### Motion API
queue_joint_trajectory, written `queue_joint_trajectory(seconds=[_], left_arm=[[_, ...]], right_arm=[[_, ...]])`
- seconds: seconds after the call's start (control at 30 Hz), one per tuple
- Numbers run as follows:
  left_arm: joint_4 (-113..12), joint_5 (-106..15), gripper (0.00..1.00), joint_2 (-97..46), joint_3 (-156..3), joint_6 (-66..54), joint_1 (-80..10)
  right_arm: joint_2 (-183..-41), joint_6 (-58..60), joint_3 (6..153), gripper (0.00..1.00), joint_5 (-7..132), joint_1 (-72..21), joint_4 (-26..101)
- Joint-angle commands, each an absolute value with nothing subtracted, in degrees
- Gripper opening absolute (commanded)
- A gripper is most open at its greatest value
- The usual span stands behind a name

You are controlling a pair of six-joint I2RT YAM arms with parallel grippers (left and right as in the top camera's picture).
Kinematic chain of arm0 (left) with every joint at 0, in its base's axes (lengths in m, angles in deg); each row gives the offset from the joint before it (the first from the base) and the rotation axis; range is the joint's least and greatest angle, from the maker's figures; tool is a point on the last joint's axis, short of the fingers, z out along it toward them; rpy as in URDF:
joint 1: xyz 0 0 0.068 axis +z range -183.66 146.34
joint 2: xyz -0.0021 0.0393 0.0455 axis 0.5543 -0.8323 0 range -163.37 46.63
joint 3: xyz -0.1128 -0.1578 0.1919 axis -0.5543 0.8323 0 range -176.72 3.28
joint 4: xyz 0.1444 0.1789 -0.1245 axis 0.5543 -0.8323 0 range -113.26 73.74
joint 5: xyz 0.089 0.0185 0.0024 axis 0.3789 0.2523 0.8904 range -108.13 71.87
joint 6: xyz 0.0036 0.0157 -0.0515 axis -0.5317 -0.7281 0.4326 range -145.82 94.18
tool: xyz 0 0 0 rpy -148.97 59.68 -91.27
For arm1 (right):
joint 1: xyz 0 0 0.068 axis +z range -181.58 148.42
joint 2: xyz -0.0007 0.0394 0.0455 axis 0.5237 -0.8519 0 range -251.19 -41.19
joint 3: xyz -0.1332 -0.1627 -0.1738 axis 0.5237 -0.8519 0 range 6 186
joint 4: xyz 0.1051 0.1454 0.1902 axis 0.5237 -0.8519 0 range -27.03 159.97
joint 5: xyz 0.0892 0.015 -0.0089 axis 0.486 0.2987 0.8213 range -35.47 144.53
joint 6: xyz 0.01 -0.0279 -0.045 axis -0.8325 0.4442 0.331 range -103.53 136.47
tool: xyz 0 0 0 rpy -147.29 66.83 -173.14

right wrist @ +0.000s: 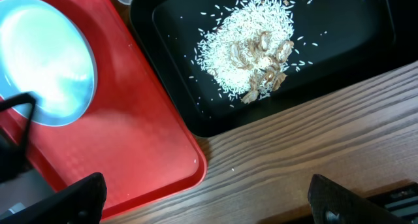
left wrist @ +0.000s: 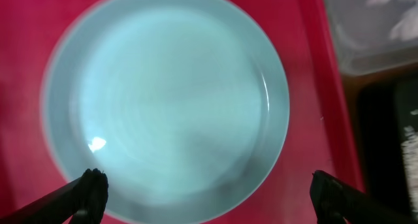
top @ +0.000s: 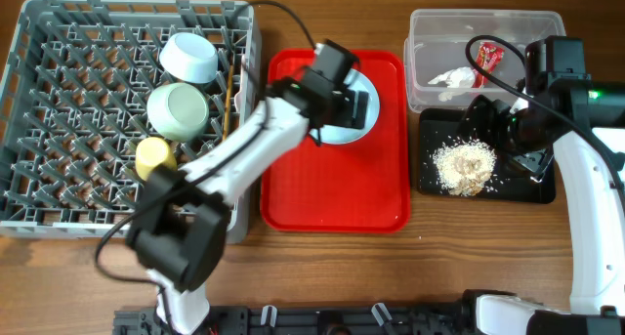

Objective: Sort waste into correct bins and load items into the dishwasher rack
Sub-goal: 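Grasp the light-blue plate edge with the left gripper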

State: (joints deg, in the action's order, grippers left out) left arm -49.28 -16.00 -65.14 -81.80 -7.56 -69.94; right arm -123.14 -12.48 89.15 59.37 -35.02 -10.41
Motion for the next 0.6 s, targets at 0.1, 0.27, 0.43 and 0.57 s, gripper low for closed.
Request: queue_joint_trajectory(seconds=[0.1, 0.27, 0.43, 0.57], left_arm=[[-46.7, -12.2, 0.95, -74.5, -81.7, -13.1, -74.5], [-47.8, -12.2, 0.4, -77.4, -81.7, -13.6, -75.7], [-48.8, -12.2, 0.04, -77.2, -81.7, -13.6, -76.1], [-48.8, -12.2, 0.04, -75.9, -81.7, -13.6, -76.6]], right_arm=[[-122.3, -13.5, 90.4, 1.0, 58.4, -35.2, -10.6], [-122.3, -13.5, 90.4, 1.0, 58.4, -35.2, -10.7], [-122.3, -13.4, 90.4, 1.0, 58.4, -35.2, -10.7], [-122.3, -13.2, 90.4, 1.0, 58.4, -35.2, -10.7]])
